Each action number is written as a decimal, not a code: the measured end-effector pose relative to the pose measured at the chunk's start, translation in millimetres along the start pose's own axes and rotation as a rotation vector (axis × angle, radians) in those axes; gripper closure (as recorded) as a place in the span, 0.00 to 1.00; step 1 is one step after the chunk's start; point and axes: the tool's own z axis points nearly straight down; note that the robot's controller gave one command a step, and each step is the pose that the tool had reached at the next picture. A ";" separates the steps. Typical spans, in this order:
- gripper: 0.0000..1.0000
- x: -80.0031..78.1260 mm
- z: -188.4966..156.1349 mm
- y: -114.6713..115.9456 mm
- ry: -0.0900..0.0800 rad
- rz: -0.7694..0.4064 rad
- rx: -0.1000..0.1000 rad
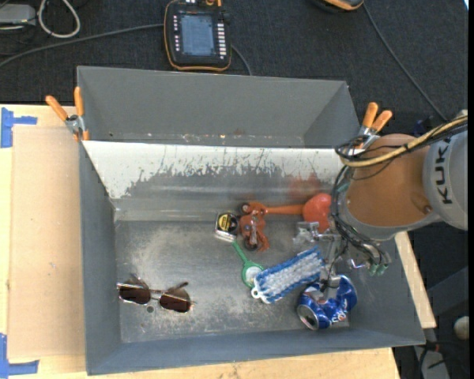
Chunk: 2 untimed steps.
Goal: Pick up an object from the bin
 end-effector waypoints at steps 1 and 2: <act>0.00 -9.2 29.7 6.9 -0.019 -0.193 0.001; 1.00 -18.2 29.2 12.4 -0.003 -0.302 -0.001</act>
Offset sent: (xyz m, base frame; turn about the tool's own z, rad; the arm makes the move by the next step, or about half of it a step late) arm 0.0156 0.0147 -0.0288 -0.3068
